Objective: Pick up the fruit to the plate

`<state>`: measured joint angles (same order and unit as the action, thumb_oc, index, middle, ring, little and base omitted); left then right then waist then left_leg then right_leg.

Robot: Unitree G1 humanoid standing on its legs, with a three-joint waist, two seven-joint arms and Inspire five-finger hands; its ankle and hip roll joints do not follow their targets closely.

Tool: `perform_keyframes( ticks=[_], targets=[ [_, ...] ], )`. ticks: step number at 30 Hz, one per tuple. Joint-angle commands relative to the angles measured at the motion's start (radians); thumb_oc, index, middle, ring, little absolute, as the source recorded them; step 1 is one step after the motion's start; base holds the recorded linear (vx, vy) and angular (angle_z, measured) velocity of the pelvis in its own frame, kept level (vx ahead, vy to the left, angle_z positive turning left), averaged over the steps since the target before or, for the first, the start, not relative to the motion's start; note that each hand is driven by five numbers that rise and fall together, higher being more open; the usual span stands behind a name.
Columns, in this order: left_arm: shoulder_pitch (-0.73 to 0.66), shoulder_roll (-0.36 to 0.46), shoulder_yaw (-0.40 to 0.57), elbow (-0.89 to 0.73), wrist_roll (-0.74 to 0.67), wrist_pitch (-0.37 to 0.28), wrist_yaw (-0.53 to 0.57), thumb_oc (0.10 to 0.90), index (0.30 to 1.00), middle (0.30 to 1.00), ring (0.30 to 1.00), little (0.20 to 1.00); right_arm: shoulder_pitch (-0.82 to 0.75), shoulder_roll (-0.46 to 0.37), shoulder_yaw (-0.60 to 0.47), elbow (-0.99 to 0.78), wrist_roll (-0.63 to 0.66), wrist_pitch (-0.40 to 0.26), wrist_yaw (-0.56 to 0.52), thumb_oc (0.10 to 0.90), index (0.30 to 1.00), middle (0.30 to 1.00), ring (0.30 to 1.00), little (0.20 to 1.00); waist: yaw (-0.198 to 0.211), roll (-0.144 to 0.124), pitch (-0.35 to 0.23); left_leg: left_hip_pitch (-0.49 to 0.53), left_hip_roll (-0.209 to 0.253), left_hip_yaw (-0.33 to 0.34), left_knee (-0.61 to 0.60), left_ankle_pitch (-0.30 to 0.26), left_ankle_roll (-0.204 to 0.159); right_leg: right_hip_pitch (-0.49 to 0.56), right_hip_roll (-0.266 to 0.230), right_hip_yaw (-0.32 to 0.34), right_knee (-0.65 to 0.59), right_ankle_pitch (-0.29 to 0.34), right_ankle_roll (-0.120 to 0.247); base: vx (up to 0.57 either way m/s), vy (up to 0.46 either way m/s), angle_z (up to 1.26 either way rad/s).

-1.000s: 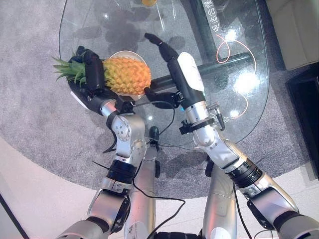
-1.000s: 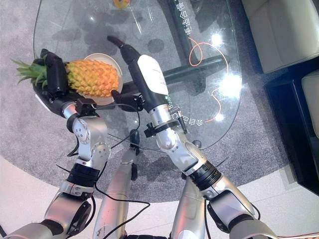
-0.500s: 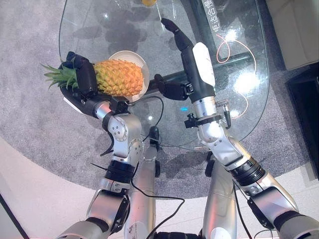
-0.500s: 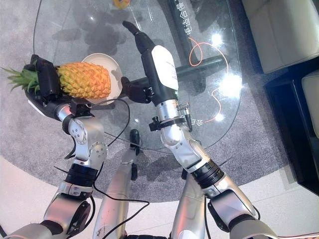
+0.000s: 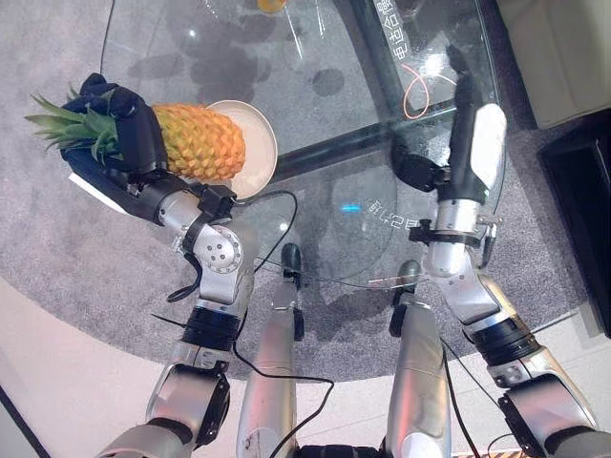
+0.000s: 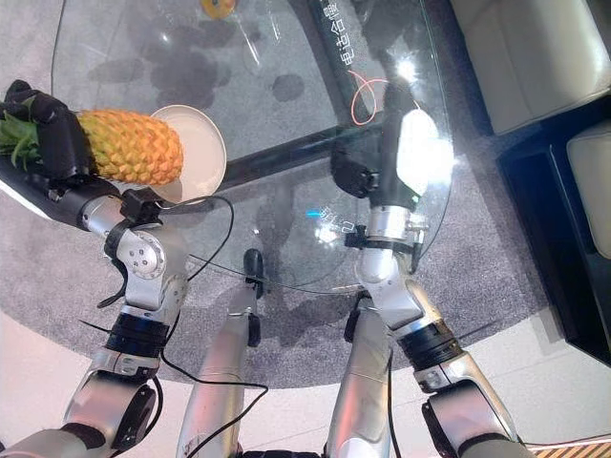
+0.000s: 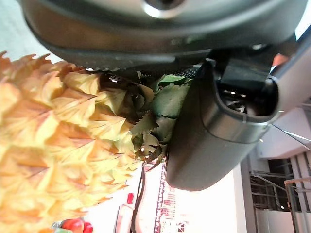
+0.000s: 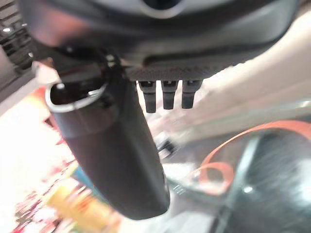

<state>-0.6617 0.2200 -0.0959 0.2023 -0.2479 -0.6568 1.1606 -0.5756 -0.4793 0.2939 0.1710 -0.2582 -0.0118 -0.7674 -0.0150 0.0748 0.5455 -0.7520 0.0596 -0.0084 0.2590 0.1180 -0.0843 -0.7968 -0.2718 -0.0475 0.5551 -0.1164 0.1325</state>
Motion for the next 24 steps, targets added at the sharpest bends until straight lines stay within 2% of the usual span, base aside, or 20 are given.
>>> perform_keyframes(
  ticks=[1, 5, 11, 15, 17, 20, 21, 24],
  targets=[
    [-0.093, 0.118, 0.072, -0.029, 0.189, -0.123, 0.046, 0.100, 0.300, 0.300, 0.300, 0.200, -0.051, -0.036, -0.075, -0.053, 0.017, -0.093, -0.119, 0.800, 0.900, 0.900, 0.900, 0.900, -0.003, -0.019, -0.025, 0.040, 0.010, 0.024, 0.044, -0.085, 0.027, 0.036, 0.000, -0.007, -0.156, 0.141, -0.002, -0.01, 0.031, -0.02],
    [-0.110, 0.152, 0.083, 0.009, 0.258, -0.101, 0.098, 0.100, 0.300, 0.300, 0.300, 0.200, -0.032, -0.067, -0.118, 0.015, 0.083, -0.082, -0.203, 0.800, 0.900, 0.900, 0.900, 0.900, -0.013, -0.021, -0.025, 0.037, 0.017, 0.031, 0.038, -0.078, 0.026, 0.030, 0.006, -0.002, -0.160, 0.145, -0.006, -0.01, 0.021, -0.06],
    [-0.136, 0.212, 0.093, 0.145, 0.297, -0.111, 0.148, 0.100, 0.300, 0.300, 0.300, 0.200, 0.009, -0.082, -0.191, 0.170, 0.278, -0.117, -0.289, 0.800, 0.900, 0.900, 0.900, 0.900, -0.028, -0.024, -0.025, 0.045, 0.031, 0.041, 0.036, -0.086, 0.022, 0.031, 0.021, 0.006, -0.148, 0.128, -0.011, -0.01, 0.022, -0.08],
    [-0.170, 0.247, 0.084, 0.220, 0.285, -0.114, 0.162, 0.100, 0.300, 0.300, 0.300, 0.200, 0.018, -0.086, -0.210, 0.251, 0.359, -0.135, -0.304, 0.800, 0.900, 0.900, 0.900, 0.900, -0.035, -0.028, -0.025, 0.039, 0.035, 0.045, 0.035, -0.079, 0.022, 0.023, 0.027, 0.010, -0.150, 0.135, -0.015, -0.02, 0.005, -0.11],
    [-0.207, 0.293, 0.073, 0.291, 0.273, -0.100, 0.161, 0.100, 0.300, 0.300, 0.300, 0.200, 0.023, -0.085, -0.207, 0.349, 0.444, -0.168, -0.300, 0.800, 0.900, 0.900, 0.900, 0.900, -0.042, -0.033, -0.025, 0.050, 0.043, 0.052, 0.035, -0.087, 0.019, 0.034, 0.030, 0.010, -0.151, 0.127, -0.017, -0.01, 0.008, -0.07],
    [-0.249, 0.328, 0.059, 0.349, 0.244, -0.099, 0.158, 0.100, 0.300, 0.300, 0.300, 0.200, 0.013, -0.086, -0.202, 0.441, 0.505, -0.202, -0.292, 0.800, 0.900, 0.900, 0.900, 0.900, -0.045, -0.035, -0.025, 0.043, 0.046, 0.056, 0.033, -0.078, 0.018, 0.028, 0.031, 0.008, -0.159, 0.137, -0.020, -0.02, 0.003, -0.02],
    [-0.288, 0.357, 0.038, 0.396, 0.223, -0.084, 0.164, 0.100, 0.300, 0.300, 0.300, 0.200, 0.011, -0.087, -0.193, 0.516, 0.576, -0.216, -0.277, 0.800, 0.900, 0.900, 0.900, 0.900, -0.049, -0.038, -0.025, 0.041, 0.051, 0.059, 0.036, -0.079, 0.016, 0.029, 0.030, 0.006, -0.160, 0.136, -0.022, -0.04, -0.001, -0.04],
    [-0.335, 0.382, 0.011, 0.452, 0.204, -0.060, 0.172, 0.100, 0.300, 0.300, 0.300, 0.200, 0.015, -0.072, -0.191, 0.609, 0.635, -0.221, -0.249, 0.800, 0.900, 0.900, 0.900, 0.900, -0.053, -0.043, -0.025, 0.036, 0.054, 0.060, 0.042, -0.081, 0.016, 0.027, 0.033, 0.005, -0.158, 0.135, -0.026, -0.02, -0.013, -0.04]
  ],
)
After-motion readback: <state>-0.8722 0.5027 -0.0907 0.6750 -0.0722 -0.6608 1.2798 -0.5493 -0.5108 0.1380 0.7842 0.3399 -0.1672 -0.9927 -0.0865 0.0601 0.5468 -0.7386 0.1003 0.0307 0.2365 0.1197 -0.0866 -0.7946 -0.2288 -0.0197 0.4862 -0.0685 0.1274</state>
